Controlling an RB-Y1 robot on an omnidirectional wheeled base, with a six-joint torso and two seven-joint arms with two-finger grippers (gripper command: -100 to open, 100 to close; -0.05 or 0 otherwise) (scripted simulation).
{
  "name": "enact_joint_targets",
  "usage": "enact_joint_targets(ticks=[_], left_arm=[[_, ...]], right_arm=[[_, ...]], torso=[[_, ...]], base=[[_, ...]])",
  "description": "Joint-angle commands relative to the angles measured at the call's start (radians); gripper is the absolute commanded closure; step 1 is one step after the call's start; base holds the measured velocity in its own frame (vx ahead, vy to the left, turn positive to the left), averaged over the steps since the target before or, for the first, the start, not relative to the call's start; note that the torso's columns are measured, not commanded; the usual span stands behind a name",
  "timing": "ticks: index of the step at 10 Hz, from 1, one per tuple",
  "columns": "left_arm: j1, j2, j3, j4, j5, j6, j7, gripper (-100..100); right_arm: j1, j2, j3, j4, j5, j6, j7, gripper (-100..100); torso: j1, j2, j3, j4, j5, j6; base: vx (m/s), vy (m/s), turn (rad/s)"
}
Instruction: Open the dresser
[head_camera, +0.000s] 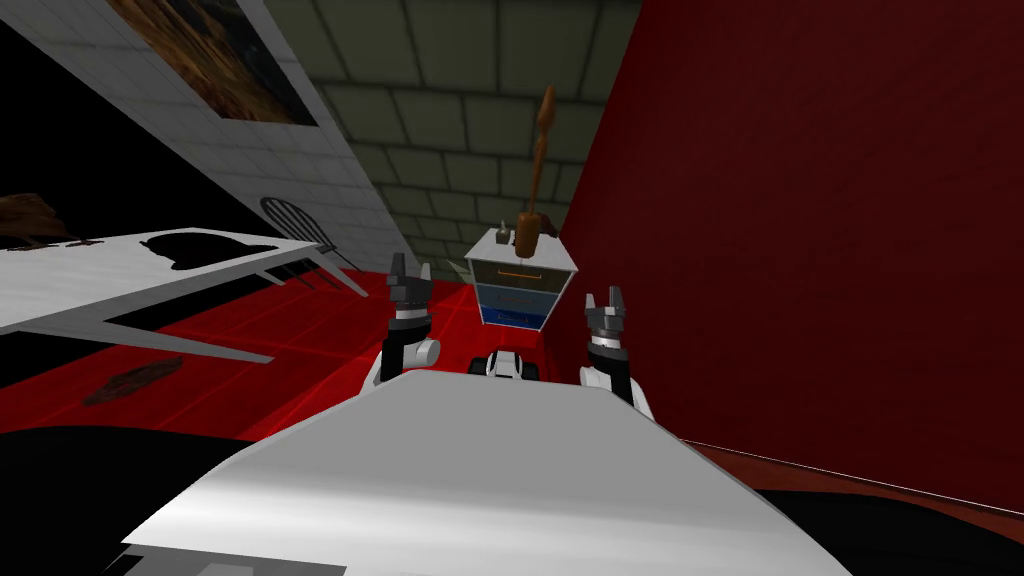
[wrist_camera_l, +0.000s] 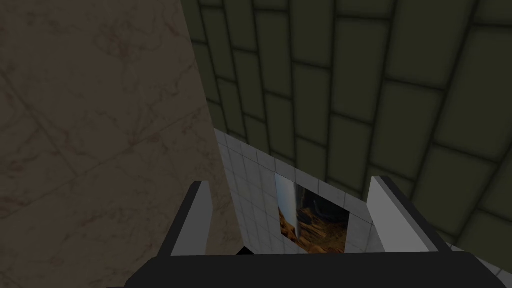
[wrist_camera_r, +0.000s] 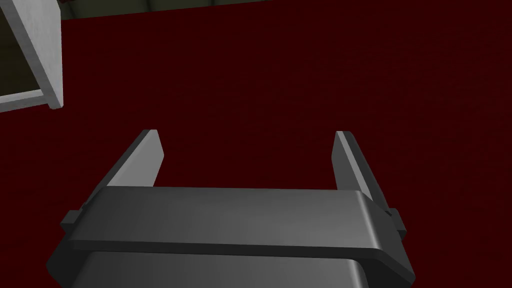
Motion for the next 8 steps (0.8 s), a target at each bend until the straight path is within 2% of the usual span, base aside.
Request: enact_joint_targets(ticks=[1, 2, 3, 4, 5, 6, 7, 8], left_arm=[[0.0, 0.0, 0.0, 0.0, 0.0, 0.0, 0.0, 0], [0.0, 0.0, 0.0, 0.0, 0.0, 0.0, 0.0, 0], [0.0, 0.0, 0.0, 0.0, 0.0, 0.0, 0.0, 0], [0.0, 0.0, 0.0, 0.0, 0.0, 0.0, 0.0, 0], [0.0, 0.0, 0.0, 0.0, 0.0, 0.0, 0.0, 0], [0.0, 0.0, 0.0, 0.0, 0.0, 0.0, 0.0, 0], [0.0, 0.0, 0.0, 0.0, 0.0, 0.0, 0.0, 0], [0.0, 0.0, 0.0, 0.0, 0.0, 0.0, 0.0, 0]], right_arm=[[0.0, -0.036, 0.005, 0.028, -0.01, -0.04, -0.072, -100], [0.0, -0.036, 0.005, 0.028, -0.01, -0.04, -0.08, -100], [-0.003, -0.055, 0.007, 0.051, -0.017, -0.065, -0.119, -100], [-0.003, -0.055, 0.007, 0.051, -0.017, -0.065, -0.131, -100], [-0.006, -0.073, 0.01, 0.078, -0.025, -0.093, -0.168, -100], [-0.006, -0.073, 0.01, 0.078, -0.025, -0.093, -0.187, -100], [-0.011, -0.089, 0.013, 0.109, -0.033, -0.122, -0.219, -100], [-0.011, -0.089, 0.013, 0.109, -0.033, -0.122, -0.246, -100]], torso=[[-0.004, 0.001, 0.001, 0.0, -0.001, 0.0], [-0.004, 0.001, 0.001, 0.001, -0.001, 0.0], [-0.003, 0.002, 0.001, 0.001, -0.001, 0.0], [-0.001, 0.001, 0.001, 0.0, 0.0, 0.0], [-0.001, 0.001, 0.001, 0.0, 0.0, 0.0], [0.0, 0.001, 0.0, 0.0, 0.0, 0.0], [-0.001, 0.001, 0.0, 0.0, 0.0, 0.0], [-0.001, 0.001, 0.0, 0.0, 0.0, 0.0]], base=[[0.008, 0.059, 0.073], [0.006, 0.05, 0.035], [0.009, 0.061, 0.071], [0.007, 0.052, 0.045], [0.017, 0.063, 0.096], [0.021, 0.059, 0.036], [0.022, 0.064, 0.072], [0.023, 0.056, 0.047]])
